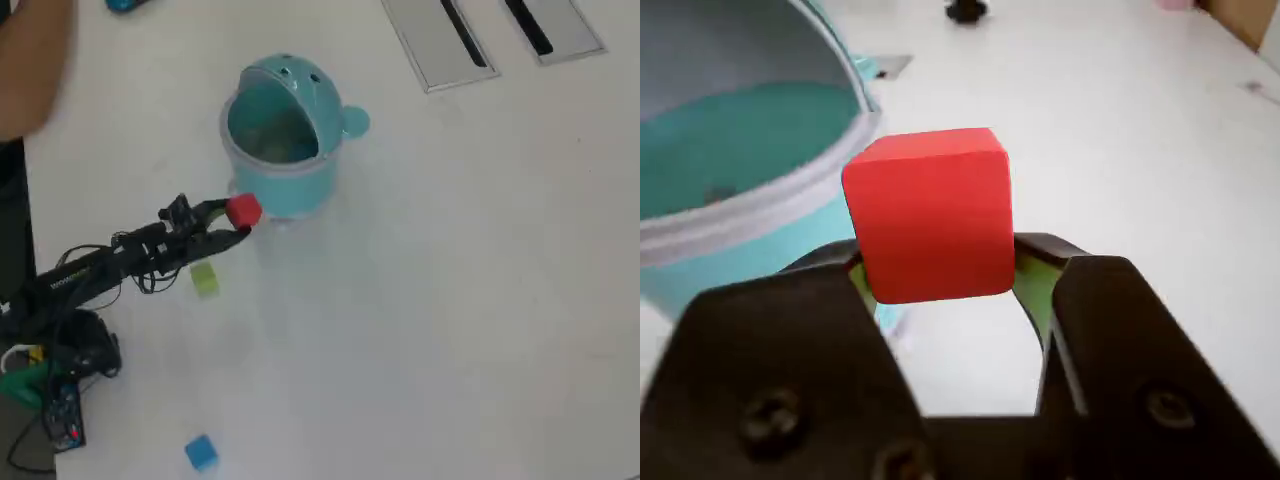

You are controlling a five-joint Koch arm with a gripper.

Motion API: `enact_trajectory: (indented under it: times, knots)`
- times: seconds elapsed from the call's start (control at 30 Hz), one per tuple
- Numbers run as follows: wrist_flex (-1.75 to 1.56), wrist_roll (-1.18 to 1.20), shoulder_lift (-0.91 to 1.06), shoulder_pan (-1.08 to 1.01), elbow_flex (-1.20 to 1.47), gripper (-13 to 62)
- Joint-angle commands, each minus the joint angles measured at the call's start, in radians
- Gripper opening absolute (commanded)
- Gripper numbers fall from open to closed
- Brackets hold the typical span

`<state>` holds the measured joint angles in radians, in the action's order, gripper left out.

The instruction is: Grasp RGB lego blocks and put them in the bin one by one.

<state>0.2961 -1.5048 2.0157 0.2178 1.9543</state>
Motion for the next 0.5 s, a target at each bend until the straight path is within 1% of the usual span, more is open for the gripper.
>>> enact_trajectory:
  times: [0.0, 0.1, 0.13, 0.23, 0.47]
  knots:
    - [-0.104, -0.017, 0.038, 0.014, -0.058, 5.4]
    - [-0.104, -0.026, 0.031, 0.057, -0.120, 5.4]
    - [-0.104, -0.037, -0.018, 0.120, -0.225, 5.5]
    - [-0.103, -0.067, -0.107, 0.179, -0.342, 5.5]
    - [-0.172, -0.081, -0.287, 0.204, -0.449, 5.5]
